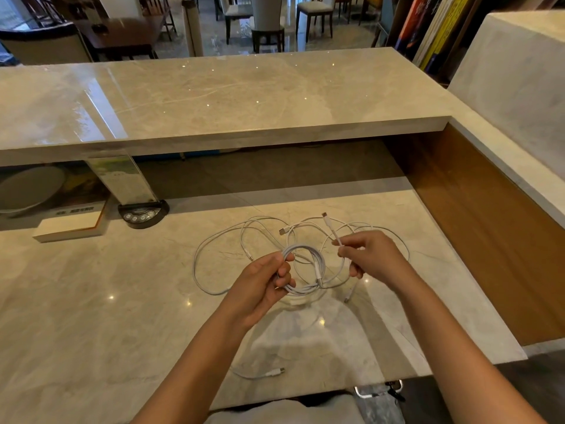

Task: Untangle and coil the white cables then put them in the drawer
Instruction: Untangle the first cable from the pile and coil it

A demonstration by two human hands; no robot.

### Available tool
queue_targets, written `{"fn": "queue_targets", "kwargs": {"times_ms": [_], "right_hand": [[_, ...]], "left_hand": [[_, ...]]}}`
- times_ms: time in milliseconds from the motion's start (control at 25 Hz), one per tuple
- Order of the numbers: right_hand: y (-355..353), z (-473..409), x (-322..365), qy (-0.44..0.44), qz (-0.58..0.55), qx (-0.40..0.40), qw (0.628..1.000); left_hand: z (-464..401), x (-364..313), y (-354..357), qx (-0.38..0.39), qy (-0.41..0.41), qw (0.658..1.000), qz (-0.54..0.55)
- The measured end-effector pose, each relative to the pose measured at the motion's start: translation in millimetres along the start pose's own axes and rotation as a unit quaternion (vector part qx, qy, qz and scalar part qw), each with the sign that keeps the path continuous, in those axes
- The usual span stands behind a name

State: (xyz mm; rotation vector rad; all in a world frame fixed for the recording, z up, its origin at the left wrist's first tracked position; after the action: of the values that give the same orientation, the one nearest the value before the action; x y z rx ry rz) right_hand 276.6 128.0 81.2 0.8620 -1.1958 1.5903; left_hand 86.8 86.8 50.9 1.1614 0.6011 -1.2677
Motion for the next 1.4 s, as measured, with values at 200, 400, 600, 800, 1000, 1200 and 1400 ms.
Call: {"fn": "queue_targets", "kwargs": {"times_ms": [200, 400, 600, 800, 1000, 1200, 1400], "right_hand": [[15.0, -11.2, 19.8, -0.017, 0.098, 0.069, 0.993], [22.2, -14.2, 24.8, -0.048, 0.137, 0.107, 0.984], [31.3, -11.4, 19.5, -0.044, 0.252, 0.214, 0.943], [27.6, -9.3, 20.5, -0.073, 0.136, 0.237, 0.959], [33.3, -5.4, 28.0, -0.107, 0.089, 0.25, 0.958], [34.4, -5.4, 37.6, -0.123, 0.092, 0.202, 0.967], [45.0, 5.9, 44.6, -0.237, 0.247, 0.207, 0.917]], "left_hand": [[-1.5, -6.7, 0.4, 0.004, -0.001, 1.0, 0.013], [1.1, -5.6, -5.2, 0.006, -0.007, 1.0, -0.001], [1.2, -7.5, -0.8, 0.023, 0.007, 0.999, -0.043], [1.4, -4.1, -6.5, 0.024, -0.005, 1.0, -0.017], [0.8, -1.1, -5.2, 0.021, -0.018, 0.999, -0.019], [-1.4, -6.5, -5.5, 0.003, -0.03, 0.998, -0.058], [1.3, -8.5, 3.7, 0.015, -0.047, 0.994, -0.102]]}}
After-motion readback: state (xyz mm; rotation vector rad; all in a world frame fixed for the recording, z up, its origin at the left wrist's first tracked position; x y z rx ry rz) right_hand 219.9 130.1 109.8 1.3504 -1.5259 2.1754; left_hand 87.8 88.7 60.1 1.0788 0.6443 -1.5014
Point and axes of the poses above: each hand's wrist, its own z-axis away from the middle knuckle, its own y-axis out of the palm, x = y × z, the point moved 5 cm from there along -z, towards the middle knuckle, and after that the axes turned 14 degrees about -z, right-handed, at the moved point
